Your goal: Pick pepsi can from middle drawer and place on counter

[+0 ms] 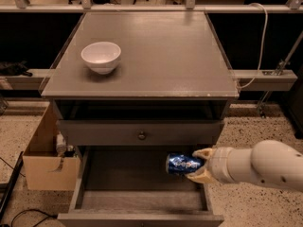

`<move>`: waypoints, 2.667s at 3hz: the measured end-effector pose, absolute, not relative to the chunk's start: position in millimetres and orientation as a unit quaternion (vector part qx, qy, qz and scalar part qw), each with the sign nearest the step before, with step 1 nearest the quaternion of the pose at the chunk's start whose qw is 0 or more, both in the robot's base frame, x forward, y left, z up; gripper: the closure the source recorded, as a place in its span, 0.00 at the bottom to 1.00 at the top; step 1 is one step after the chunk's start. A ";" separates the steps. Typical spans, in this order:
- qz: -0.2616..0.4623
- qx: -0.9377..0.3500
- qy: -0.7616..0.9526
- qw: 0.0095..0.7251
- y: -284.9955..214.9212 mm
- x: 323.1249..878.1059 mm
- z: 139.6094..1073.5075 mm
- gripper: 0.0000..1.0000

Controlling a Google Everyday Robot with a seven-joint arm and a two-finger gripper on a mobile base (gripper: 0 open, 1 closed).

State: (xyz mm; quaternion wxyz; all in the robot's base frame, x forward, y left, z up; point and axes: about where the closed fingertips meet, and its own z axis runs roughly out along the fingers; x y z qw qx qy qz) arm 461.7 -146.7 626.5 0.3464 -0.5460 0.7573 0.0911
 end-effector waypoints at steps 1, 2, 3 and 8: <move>0.096 -0.593 0.689 0.405 -113.0 418.5 726.8 1.00; 0.082 -0.616 0.648 0.441 -117.8 383.4 791.3 1.00; 0.015 -0.628 0.606 0.488 -155.4 392.7 889.2 1.00; -0.018 -0.658 0.601 0.453 -163.2 592.0 894.1 1.00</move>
Offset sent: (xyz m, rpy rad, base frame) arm -0.1450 -0.0616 0.2449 -0.0307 -0.4875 0.2061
